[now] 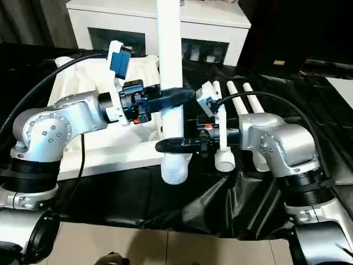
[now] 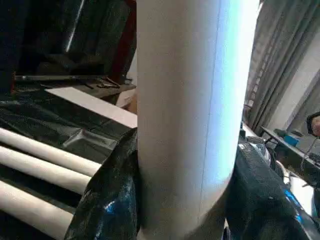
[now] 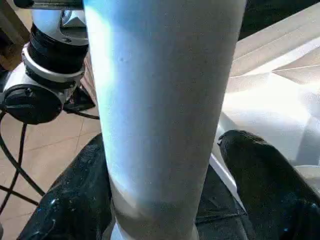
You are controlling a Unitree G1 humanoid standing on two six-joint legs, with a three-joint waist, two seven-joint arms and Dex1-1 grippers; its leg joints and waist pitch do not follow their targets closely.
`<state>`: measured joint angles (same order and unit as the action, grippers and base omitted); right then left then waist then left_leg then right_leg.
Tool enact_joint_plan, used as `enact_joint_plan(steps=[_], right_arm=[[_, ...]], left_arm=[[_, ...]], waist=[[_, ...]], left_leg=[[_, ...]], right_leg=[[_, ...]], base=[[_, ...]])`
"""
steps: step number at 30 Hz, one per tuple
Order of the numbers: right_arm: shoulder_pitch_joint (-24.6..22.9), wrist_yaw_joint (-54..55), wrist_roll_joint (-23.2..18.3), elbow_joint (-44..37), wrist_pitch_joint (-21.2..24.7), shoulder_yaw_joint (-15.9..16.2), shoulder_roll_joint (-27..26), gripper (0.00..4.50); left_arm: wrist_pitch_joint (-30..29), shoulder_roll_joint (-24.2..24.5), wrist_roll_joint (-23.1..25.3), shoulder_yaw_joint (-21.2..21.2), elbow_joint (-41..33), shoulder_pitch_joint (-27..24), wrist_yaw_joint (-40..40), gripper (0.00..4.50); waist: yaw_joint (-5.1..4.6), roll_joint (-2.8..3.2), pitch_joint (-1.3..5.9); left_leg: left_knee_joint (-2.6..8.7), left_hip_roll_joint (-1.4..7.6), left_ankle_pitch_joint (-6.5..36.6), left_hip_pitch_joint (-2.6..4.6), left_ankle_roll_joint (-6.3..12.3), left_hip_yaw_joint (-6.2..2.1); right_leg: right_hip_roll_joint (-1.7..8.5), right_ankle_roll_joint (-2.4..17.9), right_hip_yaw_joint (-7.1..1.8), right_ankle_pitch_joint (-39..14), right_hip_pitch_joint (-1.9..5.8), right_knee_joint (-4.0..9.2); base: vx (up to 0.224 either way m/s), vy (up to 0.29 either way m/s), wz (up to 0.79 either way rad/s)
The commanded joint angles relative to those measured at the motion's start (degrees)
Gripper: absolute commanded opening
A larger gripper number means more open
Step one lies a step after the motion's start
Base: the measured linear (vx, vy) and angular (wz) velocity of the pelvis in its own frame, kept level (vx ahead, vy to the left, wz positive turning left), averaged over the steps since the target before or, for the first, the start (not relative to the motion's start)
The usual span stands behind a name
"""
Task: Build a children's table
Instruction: Pick table leg
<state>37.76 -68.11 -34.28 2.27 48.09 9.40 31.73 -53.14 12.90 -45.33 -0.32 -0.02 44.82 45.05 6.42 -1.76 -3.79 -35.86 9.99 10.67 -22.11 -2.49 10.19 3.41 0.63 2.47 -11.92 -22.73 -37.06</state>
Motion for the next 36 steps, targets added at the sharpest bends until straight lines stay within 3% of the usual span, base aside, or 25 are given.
enact_joint_plan(steps=[1,8,18,24,27,29,30,31,32,33,35,36], right_arm=[[-0.8,-0.7,-1.2,-1.6,1.0,-0.8,0.8,3.44],[-0.8,-1.8,-2.9,-1.7,2.5,-0.7,0.4,3.08],[-1.0,-3.5,-4.6,-2.4,4.3,-0.5,1.1,2.04],[-1.0,-3.1,-4.4,-2.5,4.2,-0.7,0.8,1.87],[-1.2,-1.7,-4.8,-2.4,4.1,-2.0,0.3,1.86],[-1.4,-0.7,-5.5,-2.4,4.4,-3.5,-0.1,1.85],[-1.7,-0.2,-5.8,-2.6,4.4,-4.1,-0.3,1.85],[-1.9,0.1,-5.9,-2.7,4.4,-4.5,-0.3,1.85],[-2.3,0.9,-5.9,-2.8,4.2,-5.3,-0.5,1.85],[-2.9,2.3,-6.6,-3.1,4.2,-7.1,-0.8,1.85],[-3.2,2.7,-6.8,-3.5,4.3,-7.8,-0.7,1.85],[-3.5,3.0,-7.0,-3.8,4.3,-8.2,-0.6,1.85]], left_arm=[[0.5,0.1,-0.3,-0.6,-1.0,0.5,0.7,1.84],[0.2,-0.2,-1.0,-0.3,-1.3,0.7,1.3,1.84],[0.0,0.3,-1.5,0.0,-1.4,0.6,2.8,1.84],[-0.4,-0.4,-0.5,0.6,0.2,1.2,-0.8,1.84],[-1.9,-0.9,-2.4,2.4,1.2,1.9,-1.4,2.53],[-2.7,-0.8,-3.5,3.2,1.5,2.1,-0.9,2.63],[-3.1,-0.8,-3.9,3.6,1.7,2.2,-1.2,2.72],[-3.4,-0.8,-4.2,3.9,1.9,2.2,-1.4,2.72],[-3.6,-0.7,-4.5,3.8,1.7,1.9,-0.8,2.8],[-3.8,-0.7,-4.8,4.0,1.6,1.8,-1.0,2.97],[-3.8,-0.7,-5.1,4.3,1.6,1.8,-1.0,3.06],[-3.8,-0.7,-5.5,4.5,1.6,1.7,-1.0,3.14]], waist=[[-0.06,-0.12,4.48],[-0.01,-0.18,4.46],[0.03,-0.16,4.39],[0.03,-0.15,4.45],[0.08,-0.17,4.48],[0.07,-0.04,4.48],[0.07,0.29,4.5],[0.1,0.12,4.57],[0.23,0.86,4.6],[0.06,0.8,4.59],[0.15,1.02,4.56],[0.18,0.83,4.56]], left_leg=[[3.92,2.94,5.1,1.23,0.3,-0.95],[3.9,2.96,5.4,1.25,0.44,-0.93],[3.95,2.99,5.5,1.22,0.14,-0.95],[3.91,2.98,5.3,1.18,0.02,-0.97],[3.87,2.89,5.2,1.17,0.0,-0.94],[3.87,2.89,5.2,1.19,0.06,-0.99],[3.88,2.87,5.4,1.23,0.0,-0.99],[3.85,2.83,5.4,1.23,-0.11,-1.0],[3.82,2.83,5.4,1.25,-0.32,-1.12],[3.94,2.87,6.1,1.38,-0.58,-1.08],[3.91,2.8,6.7,1.35,-0.75,-1.11],[3.97,2.83,7.0,1.31,-0.81,-1.08]], right_leg=[[4.57,13.7,-2.61,-3.6,3.15,4.13],[4.61,14.0,-2.59,-3.8,3.13,4.17],[4.61,13.7,-2.6,-4.6,3.07,4.22],[4.64,13.6,-2.62,-4.1,3.14,4.17],[4.62,13.9,-2.61,-3.8,3.15,4.15],[4.6,13.9,-2.58,-3.8,3.14,4.15],[4.56,14.0,-2.56,-3.7,3.06,4.24],[4.52,14.1,-2.54,-3.1,3.17,4.13],[4.57,14.3,-2.53,-2.8,3.1,3.99],[4.4,14.4,-2.48,-2.5,3.05,4.19],[4.45,14.6,-2.46,-2.8,3.09,4.13],[4.48,14.4,-2.48,-3.1,3.19,4.25]], base=[[0.0,0.0,0.0],[0.0,0.0,0.0],[0.0,0.0,0.0],[0.0,0.0,0.0],[0.0,0.0,0.0],[0.0,0.0,0.0],[0.0,0.0,0.0],[0.0,0.0,0.0],[0.0,0.0,0.0],[0.0,0.0,0.0],[0.0,0.0,0.0],[0.0,0.0,0.0]])
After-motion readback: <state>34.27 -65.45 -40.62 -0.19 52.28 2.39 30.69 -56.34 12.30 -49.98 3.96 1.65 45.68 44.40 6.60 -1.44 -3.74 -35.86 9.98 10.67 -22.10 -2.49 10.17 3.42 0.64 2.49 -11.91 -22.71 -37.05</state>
